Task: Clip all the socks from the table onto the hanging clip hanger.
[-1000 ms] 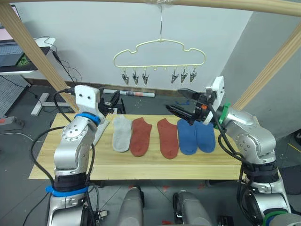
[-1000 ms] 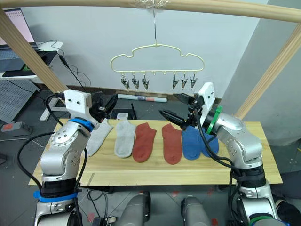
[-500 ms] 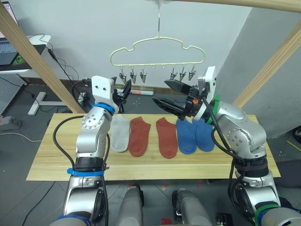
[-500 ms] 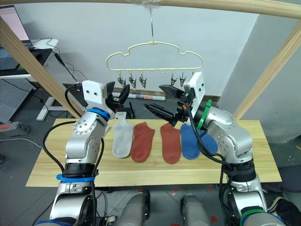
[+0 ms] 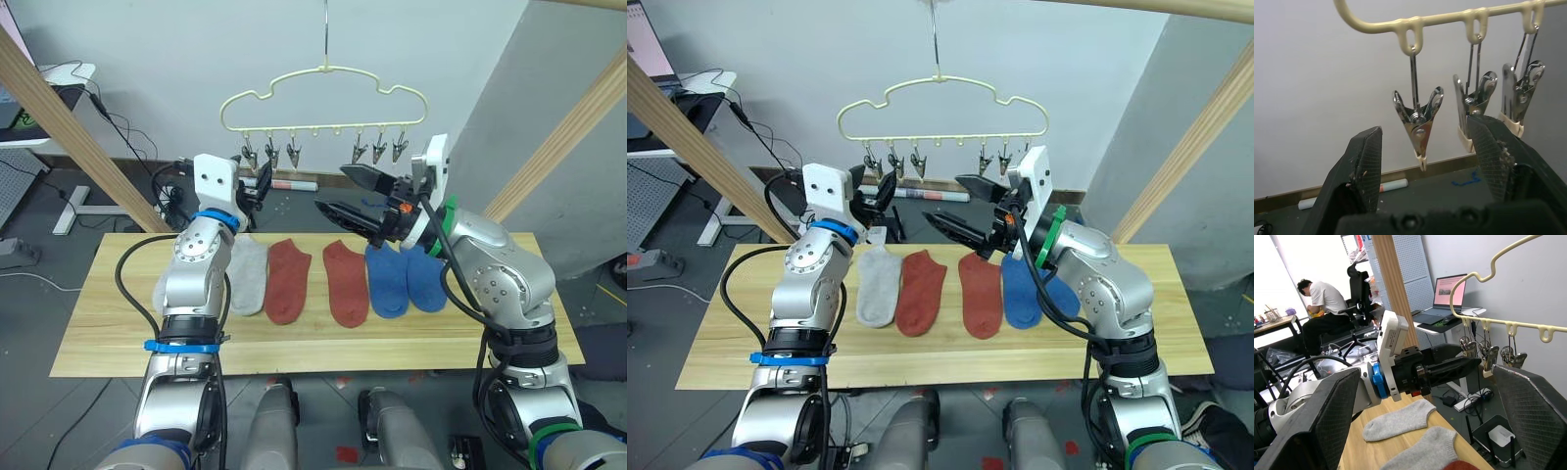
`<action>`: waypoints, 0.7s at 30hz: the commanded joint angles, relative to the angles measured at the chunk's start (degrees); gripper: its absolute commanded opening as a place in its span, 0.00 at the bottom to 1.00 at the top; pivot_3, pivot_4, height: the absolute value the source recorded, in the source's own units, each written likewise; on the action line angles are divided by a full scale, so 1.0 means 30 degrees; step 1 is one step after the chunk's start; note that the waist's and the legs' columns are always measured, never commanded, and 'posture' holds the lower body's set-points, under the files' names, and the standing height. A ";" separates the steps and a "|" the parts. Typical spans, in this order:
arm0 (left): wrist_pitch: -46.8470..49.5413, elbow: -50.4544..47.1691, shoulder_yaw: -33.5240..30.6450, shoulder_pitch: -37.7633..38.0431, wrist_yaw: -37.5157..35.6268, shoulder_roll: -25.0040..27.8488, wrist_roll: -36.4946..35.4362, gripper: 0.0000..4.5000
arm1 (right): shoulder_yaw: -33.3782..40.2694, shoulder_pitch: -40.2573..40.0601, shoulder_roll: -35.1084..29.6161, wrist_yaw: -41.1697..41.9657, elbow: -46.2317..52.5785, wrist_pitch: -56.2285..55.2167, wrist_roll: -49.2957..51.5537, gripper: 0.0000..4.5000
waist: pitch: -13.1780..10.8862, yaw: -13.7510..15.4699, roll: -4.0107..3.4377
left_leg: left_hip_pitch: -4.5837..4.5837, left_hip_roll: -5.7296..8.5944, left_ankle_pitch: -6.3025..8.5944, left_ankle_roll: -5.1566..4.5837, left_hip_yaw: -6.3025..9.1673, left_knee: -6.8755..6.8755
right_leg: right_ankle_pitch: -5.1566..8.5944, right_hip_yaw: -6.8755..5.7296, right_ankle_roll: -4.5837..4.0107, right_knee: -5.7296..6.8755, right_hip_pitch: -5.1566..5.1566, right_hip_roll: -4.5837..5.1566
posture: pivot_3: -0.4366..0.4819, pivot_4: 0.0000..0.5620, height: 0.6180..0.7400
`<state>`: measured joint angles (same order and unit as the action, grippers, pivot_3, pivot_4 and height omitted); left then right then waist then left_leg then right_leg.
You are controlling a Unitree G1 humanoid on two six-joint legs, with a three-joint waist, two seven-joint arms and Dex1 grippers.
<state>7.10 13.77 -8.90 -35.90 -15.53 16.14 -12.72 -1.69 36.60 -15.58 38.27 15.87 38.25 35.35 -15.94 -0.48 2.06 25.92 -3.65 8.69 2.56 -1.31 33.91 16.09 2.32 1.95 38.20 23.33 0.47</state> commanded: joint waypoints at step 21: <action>-0.1893 0.1004 -0.0250 -0.1707 -0.0056 0.0249 0.0410 0.67 | 0.0348 0.0479 -0.0014 -0.0370 0.0950 -0.0028 0.0986 1.00 | -0.0117 -0.0015 -0.0005 | 0.0002 0.0001 0.0000 0.0001 -0.0003 0.0003 | 0.0001 -0.0001 0.0002 -0.0003 0.0000 -0.0001 | 0.44 0.56 1.00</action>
<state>3.07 17.74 -9.35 -40.13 -15.64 16.34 -11.90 -1.31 37.15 -15.55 37.12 16.07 39.13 37.23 -16.29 -0.52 2.05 25.92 -3.65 8.69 2.57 -1.32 33.92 16.10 2.31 1.96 38.19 23.33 0.47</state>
